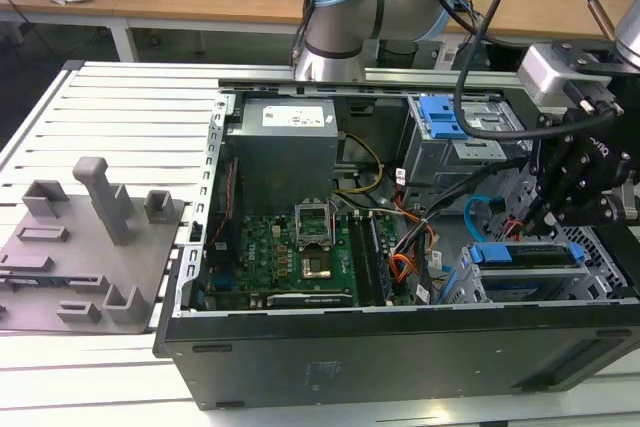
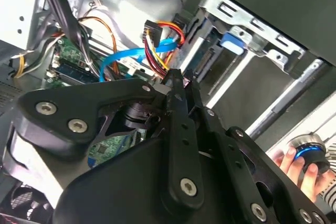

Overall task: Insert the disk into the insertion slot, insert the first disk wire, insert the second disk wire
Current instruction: 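Insert the first disk wire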

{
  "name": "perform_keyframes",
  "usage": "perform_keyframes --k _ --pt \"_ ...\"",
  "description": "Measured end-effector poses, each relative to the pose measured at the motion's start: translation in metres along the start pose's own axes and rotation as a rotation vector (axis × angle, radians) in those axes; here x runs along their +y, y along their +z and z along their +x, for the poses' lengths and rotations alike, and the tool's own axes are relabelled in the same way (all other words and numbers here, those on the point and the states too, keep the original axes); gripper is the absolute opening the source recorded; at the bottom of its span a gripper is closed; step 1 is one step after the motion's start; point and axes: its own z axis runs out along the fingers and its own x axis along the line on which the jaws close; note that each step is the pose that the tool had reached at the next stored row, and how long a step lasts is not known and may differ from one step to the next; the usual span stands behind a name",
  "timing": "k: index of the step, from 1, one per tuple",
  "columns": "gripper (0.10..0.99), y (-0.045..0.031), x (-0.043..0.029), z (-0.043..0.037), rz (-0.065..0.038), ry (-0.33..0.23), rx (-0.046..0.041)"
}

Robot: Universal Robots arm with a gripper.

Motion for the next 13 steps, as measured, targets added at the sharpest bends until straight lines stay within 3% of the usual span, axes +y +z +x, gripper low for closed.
perform_keyframes --k 4,13 --pt "0.176 0.0001 -0.0003 0.0112 0.0 0.0 0.0" --pt "0.176 0.0001 -0.0007 0.0279 0.0 0.0 0.0001"
